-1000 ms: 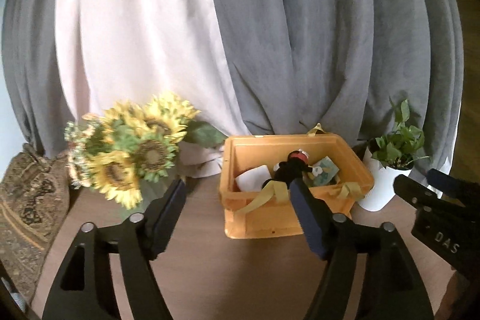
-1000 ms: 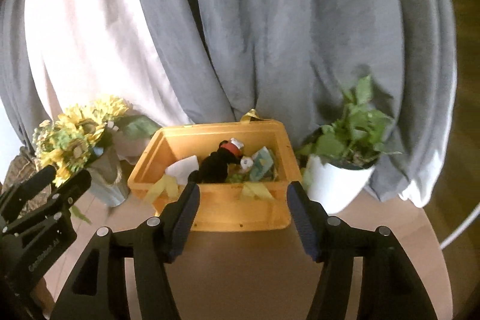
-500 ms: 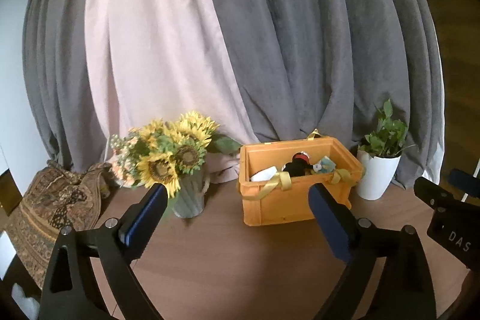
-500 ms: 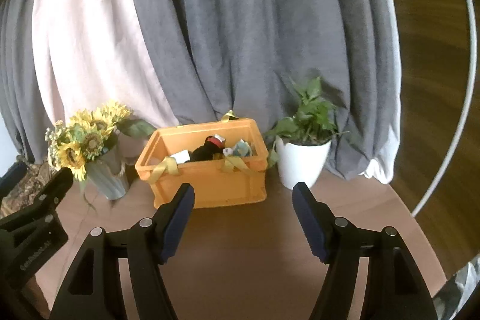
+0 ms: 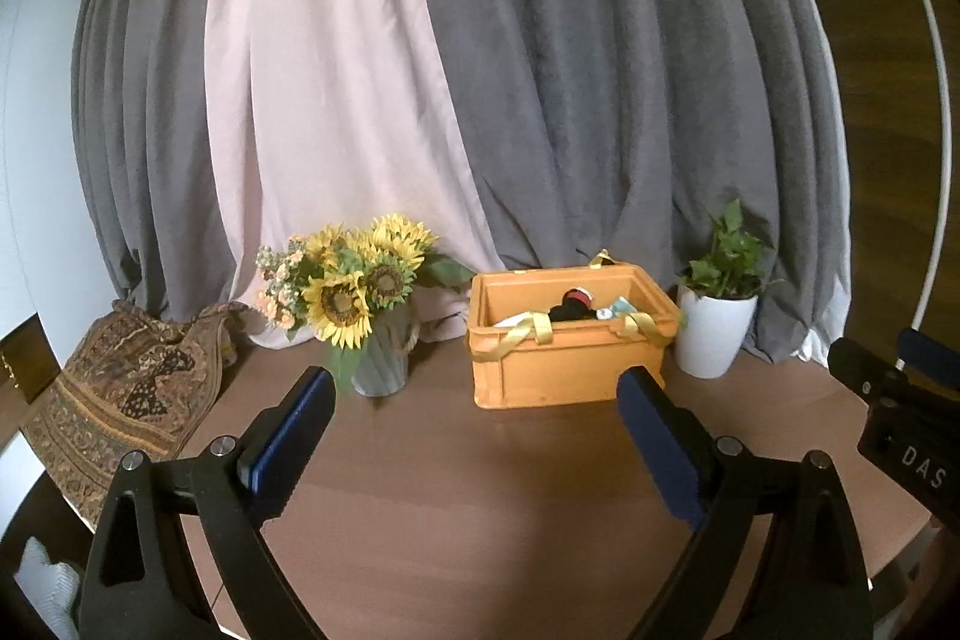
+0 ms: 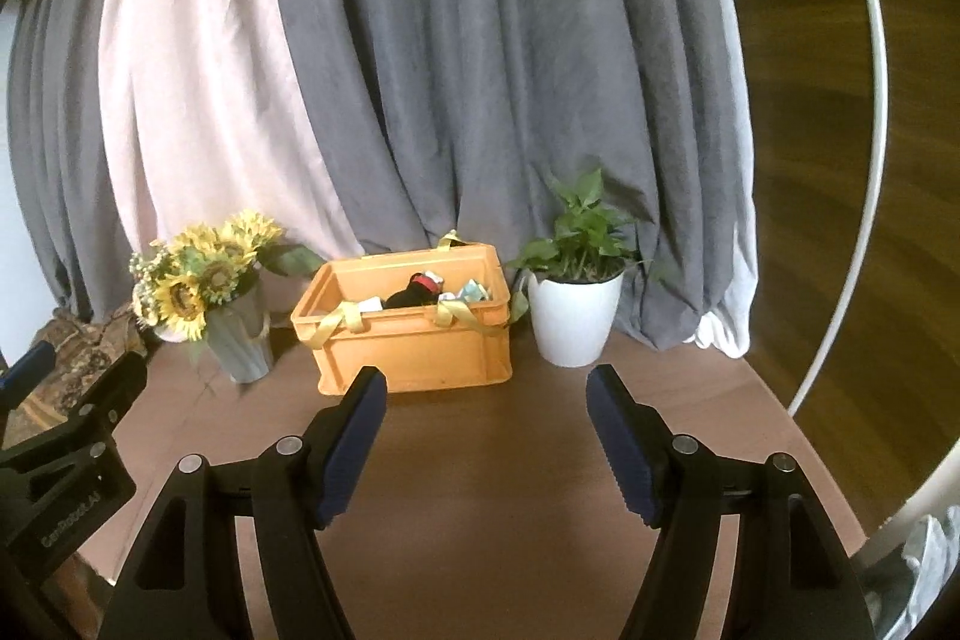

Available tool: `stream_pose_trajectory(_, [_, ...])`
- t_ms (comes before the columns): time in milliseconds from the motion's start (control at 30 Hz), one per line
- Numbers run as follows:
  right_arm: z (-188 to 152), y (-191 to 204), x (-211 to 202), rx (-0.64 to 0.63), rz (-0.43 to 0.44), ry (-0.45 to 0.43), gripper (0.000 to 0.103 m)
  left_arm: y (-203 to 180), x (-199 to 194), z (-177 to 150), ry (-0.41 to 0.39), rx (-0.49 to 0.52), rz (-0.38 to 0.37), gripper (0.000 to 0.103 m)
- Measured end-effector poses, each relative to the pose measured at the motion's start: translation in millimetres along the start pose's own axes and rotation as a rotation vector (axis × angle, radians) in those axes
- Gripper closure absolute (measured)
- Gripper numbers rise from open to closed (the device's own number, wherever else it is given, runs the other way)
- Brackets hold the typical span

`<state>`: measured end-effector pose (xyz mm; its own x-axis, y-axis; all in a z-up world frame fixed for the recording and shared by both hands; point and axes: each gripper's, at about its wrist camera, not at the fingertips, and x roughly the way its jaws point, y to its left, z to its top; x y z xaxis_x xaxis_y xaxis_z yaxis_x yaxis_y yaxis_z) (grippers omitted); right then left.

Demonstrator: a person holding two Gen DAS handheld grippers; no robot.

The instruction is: Organize soft objects

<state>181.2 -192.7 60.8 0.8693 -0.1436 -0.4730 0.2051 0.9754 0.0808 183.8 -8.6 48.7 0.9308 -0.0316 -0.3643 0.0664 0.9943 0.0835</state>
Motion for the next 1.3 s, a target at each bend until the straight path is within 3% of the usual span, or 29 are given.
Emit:
stream_pose_trajectory(700, [-46,-24,-114,0.019,0.002,-0.038,0.033,-7,-118,-36,-0.041,0.016,-0.015,0.0])
stream_pose_trajectory(1300, [-66,-37,-156,0.036,-0.006,-0.054,0.033,-10,-154,-47,-0.063,0.019,-0.008,0.0])
